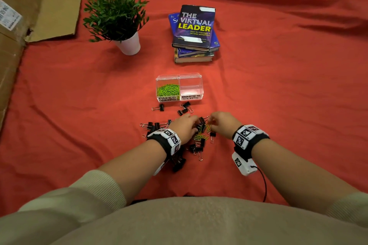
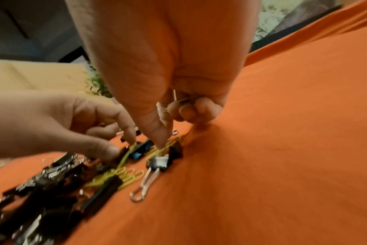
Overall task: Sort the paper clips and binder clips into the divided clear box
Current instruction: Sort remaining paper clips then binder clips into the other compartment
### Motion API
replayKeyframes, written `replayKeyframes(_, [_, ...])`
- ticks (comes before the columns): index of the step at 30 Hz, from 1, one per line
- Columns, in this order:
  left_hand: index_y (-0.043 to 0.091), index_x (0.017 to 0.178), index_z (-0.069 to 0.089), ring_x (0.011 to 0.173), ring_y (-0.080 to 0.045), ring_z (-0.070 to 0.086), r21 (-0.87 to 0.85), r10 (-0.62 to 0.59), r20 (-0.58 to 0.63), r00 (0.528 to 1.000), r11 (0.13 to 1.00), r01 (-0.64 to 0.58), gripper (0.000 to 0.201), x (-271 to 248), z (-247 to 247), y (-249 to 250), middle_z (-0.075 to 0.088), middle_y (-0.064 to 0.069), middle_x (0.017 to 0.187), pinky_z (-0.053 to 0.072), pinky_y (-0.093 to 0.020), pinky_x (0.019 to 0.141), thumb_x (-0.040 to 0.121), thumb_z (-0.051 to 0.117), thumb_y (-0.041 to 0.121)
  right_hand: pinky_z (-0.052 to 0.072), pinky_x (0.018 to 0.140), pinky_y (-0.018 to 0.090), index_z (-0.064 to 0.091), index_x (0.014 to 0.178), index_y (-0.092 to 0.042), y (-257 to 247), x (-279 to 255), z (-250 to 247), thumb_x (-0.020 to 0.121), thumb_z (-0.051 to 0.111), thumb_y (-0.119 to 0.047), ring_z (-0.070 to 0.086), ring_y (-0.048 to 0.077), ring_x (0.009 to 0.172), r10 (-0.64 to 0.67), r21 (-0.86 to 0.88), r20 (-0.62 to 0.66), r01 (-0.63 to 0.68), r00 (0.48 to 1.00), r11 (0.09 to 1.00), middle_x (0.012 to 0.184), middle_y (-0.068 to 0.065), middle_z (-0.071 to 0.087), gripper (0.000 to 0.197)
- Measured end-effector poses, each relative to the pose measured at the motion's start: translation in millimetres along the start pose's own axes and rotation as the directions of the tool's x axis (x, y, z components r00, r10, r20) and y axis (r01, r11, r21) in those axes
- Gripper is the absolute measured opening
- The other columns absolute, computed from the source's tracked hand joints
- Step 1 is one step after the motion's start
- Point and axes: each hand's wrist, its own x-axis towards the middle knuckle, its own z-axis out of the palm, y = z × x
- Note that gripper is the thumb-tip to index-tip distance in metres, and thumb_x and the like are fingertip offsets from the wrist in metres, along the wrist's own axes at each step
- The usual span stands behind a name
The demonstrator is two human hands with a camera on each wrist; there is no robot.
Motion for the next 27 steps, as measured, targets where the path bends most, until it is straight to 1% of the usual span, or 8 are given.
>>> replayKeyframes(4, [0.020, 0.114, 0.055, 0.101, -0.023, 0.058, -0.003, -0.075, -0.075, 0.994, 0.997, 0.075, 0.020, -5, -11, -22, 0.056, -0.003, 0.114, 0.051, -0.037, 0.087, 0.094, 0.053, 0.023, 0.048, 0.079, 0.032, 0.060, 0.099, -0.015, -1, -1, 7, 0.084, 0.056, -0.013, 0.061, 0.024, 0.096, 0.000, -0.114, 0.019, 0.002, 1.000, 0.993, 0.104, 0.004, 0.063, 0.016])
replayKeyframes(8, [0.020, 0.110, 0.057, 0.100, -0.022, 0.058, -0.033, -0.159, -0.114, 0.981, 0.987, 0.156, 0.017, -9, -18, -40, 0.055, -0.003, 0.116, 0.051, -0.037, 0.089, 0.094, 0.052, 0.021, 0.048, 0.074, 0.034, 0.056, 0.090, -0.012, -4, -4, 10, 0.086, 0.052, -0.015, 0.060, 0.025, 0.086, 0.018, -0.107, 0.063, -0.012, 0.998, 0.994, 0.095, 0.007, 0.062, 0.006])
replayKeyframes(12, [0.018, 0.104, 0.054, 0.095, -0.018, 0.056, -0.018, -0.149, -0.165, 0.975, 0.989, 0.148, 0.013, -14, -17, -34, 0.056, -0.001, 0.110, 0.050, -0.032, 0.083, 0.092, 0.052, 0.021, 0.048, 0.064, 0.033, 0.056, 0.081, -0.010, -8, -3, 9, 0.087, 0.051, -0.012, 0.057, 0.020, 0.069, 0.044, 0.063, 0.077, -0.049, 0.996, 0.997, 0.078, 0.009, 0.061, 0.008])
replayKeyframes(14, [0.018, 0.099, 0.052, 0.090, -0.016, 0.054, 0.011, -0.117, -0.155, 0.981, 0.993, 0.120, 0.012, -16, -14, -27, 0.055, 0.000, 0.103, 0.046, -0.028, 0.076, 0.092, 0.053, 0.028, 0.044, 0.054, 0.024, 0.056, 0.077, -0.012, -9, -3, 4, 0.087, 0.053, -0.011, 0.053, 0.012, 0.059, 0.083, 0.226, 0.051, -0.093, 0.995, 0.970, 0.070, 0.002, 0.059, 0.011])
replayKeyframes(17, [0.019, 0.095, 0.052, 0.089, -0.018, 0.054, 0.026, -0.127, -0.122, 0.984, 0.991, 0.131, 0.017, -15, -8, -19, 0.053, 0.000, 0.099, 0.046, -0.029, 0.075, 0.090, 0.055, 0.035, 0.039, 0.048, 0.019, 0.057, 0.068, -0.014, -5, -5, -6, 0.084, 0.061, -0.009, 0.050, 0.007, 0.050, 0.139, 0.483, 0.068, -0.154, 0.988, 0.862, 0.061, -0.001, 0.060, 0.017])
replayKeyframes(22, [0.013, 0.109, 0.053, 0.102, -0.025, 0.057, 0.042, -0.171, -0.080, 0.982, 0.984, 0.175, 0.029, -10, 2, -10, 0.055, -0.006, 0.112, 0.049, -0.038, 0.088, 0.090, 0.060, 0.033, 0.039, 0.044, 0.019, 0.059, 0.067, -0.006, 3, -7, -12, 0.078, 0.065, 0.006, 0.054, 0.016, 0.054, 0.119, 0.798, 0.169, -0.207, 0.978, 0.566, 0.069, 0.014, 0.064, 0.018])
replayKeyframes(24, [0.010, 0.109, 0.054, 0.105, -0.027, 0.056, 0.046, -0.153, -0.082, 0.985, 0.986, 0.158, 0.025, -9, 4, -8, 0.054, -0.008, 0.115, 0.048, -0.039, 0.089, 0.091, 0.058, 0.027, 0.040, 0.045, 0.019, 0.060, 0.073, -0.005, 4, -10, -13, 0.080, 0.063, 0.008, 0.057, 0.016, 0.055, 0.076, 0.847, 0.201, -0.212, 0.977, 0.488, 0.068, 0.011, 0.064, 0.015])
replayKeyframes(27, [0.006, 0.111, 0.055, 0.107, -0.031, 0.055, 0.114, -0.099, -0.064, 0.993, 0.988, 0.105, 0.023, -9, 4, -6, 0.054, -0.011, 0.116, 0.046, -0.040, 0.089, 0.093, 0.051, 0.020, 0.042, 0.046, 0.019, 0.062, 0.097, -0.004, 6, -13, -11, 0.083, 0.060, 0.008, 0.059, 0.016, 0.060, 0.039, 0.884, 0.251, -0.245, 0.967, 0.398, 0.073, 0.008, 0.064, 0.020])
